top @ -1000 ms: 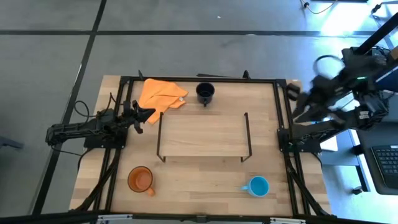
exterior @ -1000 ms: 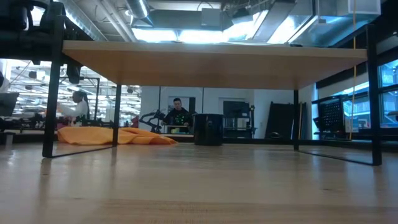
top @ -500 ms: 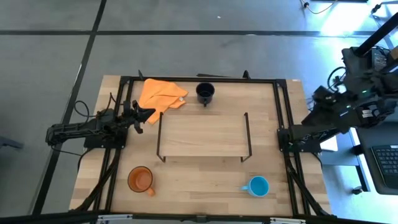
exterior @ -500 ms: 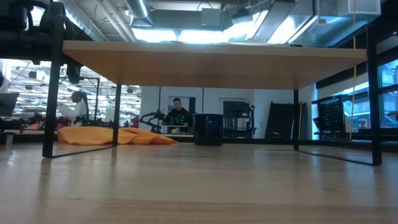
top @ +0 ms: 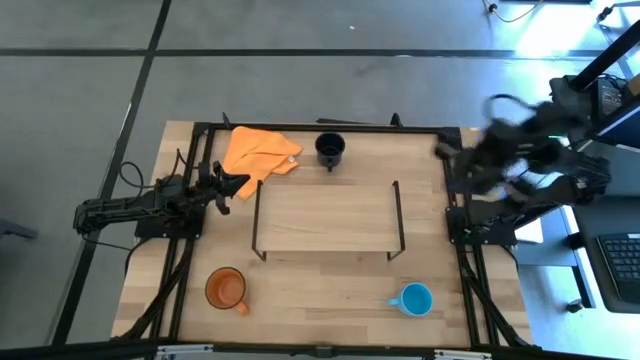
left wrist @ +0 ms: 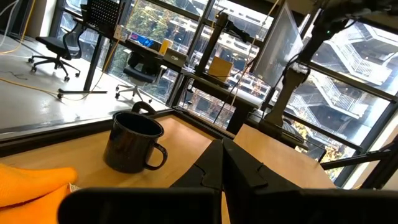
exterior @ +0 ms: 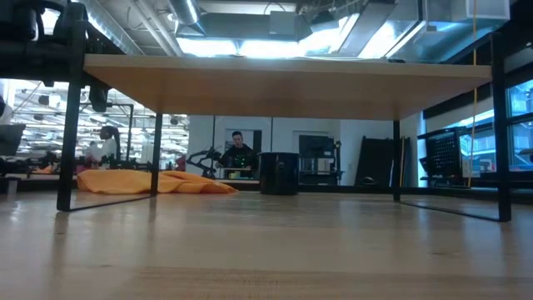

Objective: Stack small to large cups/mugs on shelf
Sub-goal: Put the blue cup on the shelf

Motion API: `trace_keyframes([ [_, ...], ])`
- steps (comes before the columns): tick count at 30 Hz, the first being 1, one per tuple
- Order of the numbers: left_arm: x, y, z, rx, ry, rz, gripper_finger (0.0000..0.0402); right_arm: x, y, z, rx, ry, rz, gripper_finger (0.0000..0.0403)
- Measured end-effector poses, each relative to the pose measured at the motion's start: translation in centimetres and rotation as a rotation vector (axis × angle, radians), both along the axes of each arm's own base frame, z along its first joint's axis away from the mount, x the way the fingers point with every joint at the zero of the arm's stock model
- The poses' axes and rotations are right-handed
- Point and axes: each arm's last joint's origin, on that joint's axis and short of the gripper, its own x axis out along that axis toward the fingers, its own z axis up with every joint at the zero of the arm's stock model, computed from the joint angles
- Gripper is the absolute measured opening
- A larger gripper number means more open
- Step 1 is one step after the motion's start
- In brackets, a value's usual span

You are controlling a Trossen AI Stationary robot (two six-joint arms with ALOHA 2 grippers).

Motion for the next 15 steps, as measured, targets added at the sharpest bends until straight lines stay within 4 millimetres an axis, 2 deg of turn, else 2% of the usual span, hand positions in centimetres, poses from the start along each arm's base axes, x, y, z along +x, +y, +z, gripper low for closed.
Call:
trace_keyframes([
  [3, 0.0, 0.0, 0.0, 0.000, 0.000, 0.000, 0.0000, 2.5, 2.4, -1.4, -0.039, 0.079, 0.092, 0.0052],
  [6, 0.0, 0.0, 0.0, 0.000, 0.000, 0.000, 0.0000, 2.2, 5.5, -2.2, -0.091, 0.122, 0.129, 0.0051],
  [8, 0.0, 0.0, 0.0, 0.000, 0.000, 0.000, 0.0000, 1.5, 7.6, -3.2, -0.120, 0.212, 0.126, 0.0051],
  [10, 0.0, 0.0, 0.0, 0.000, 0.000, 0.000, 0.0000, 0.5, 8.8, -4.7, -0.154, 0.354, 0.053, 0.0051],
  [12, 0.0, 0.0, 0.0, 0.000, 0.000, 0.000, 0.0000, -1.4, 8.7, -5.8, -0.183, 0.512, -0.045, 0.0051],
  [15, 0.0, 0.0, 0.0, 0.000, -0.001, 0.000, 0.0000, -4.7, 7.3, -6.9, -0.120, 0.748, -0.167, 0.0051],
])
